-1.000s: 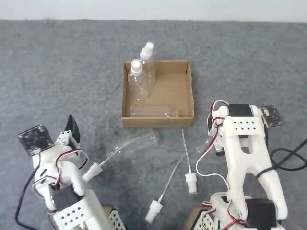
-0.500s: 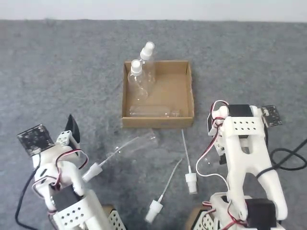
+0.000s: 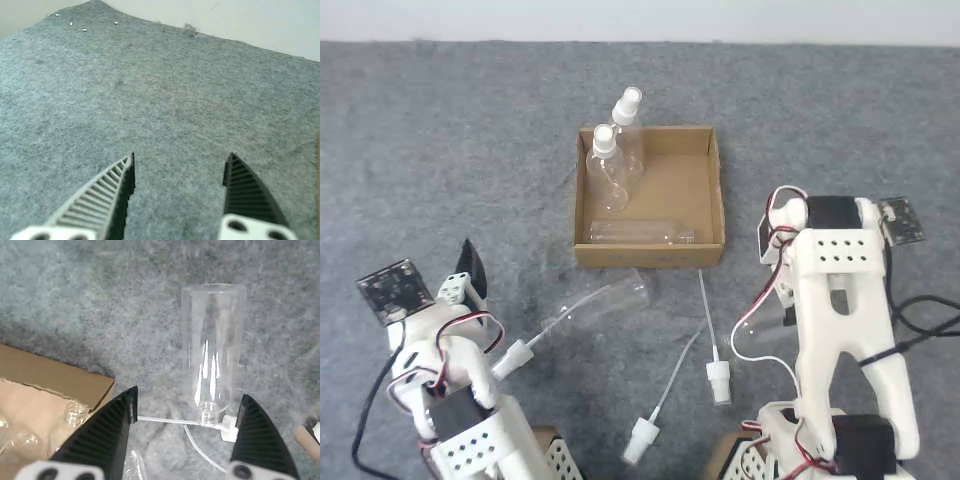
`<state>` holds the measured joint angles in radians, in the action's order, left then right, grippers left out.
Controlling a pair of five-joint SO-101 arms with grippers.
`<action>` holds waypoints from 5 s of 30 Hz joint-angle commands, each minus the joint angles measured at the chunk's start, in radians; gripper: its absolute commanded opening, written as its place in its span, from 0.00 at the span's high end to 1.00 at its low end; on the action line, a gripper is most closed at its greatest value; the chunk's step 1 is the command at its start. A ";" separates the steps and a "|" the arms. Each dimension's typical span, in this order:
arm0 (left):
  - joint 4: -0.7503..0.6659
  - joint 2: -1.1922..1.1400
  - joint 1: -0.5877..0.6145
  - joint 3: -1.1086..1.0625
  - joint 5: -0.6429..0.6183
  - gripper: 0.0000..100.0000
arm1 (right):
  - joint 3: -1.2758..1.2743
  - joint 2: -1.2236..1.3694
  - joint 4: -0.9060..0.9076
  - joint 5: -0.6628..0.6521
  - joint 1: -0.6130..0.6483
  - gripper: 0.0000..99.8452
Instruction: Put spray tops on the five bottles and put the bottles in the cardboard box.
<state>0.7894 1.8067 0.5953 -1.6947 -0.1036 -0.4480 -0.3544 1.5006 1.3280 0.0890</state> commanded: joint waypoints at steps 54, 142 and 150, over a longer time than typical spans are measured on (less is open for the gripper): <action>0.020 0.012 0.000 0.010 0.008 0.73 | 0.178 -0.191 0.289 -1.028 -0.071 0.74; 0.020 0.012 -0.002 0.010 0.008 0.73 | -0.542 -0.189 -0.407 -2.406 0.058 0.89; 0.020 0.012 0.000 0.010 0.008 0.73 | -0.542 -0.180 -0.398 -2.214 0.059 0.88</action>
<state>0.7894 1.8067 0.5969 -1.6947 -0.1020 -1.0464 -0.4941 1.1078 -0.9275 0.1611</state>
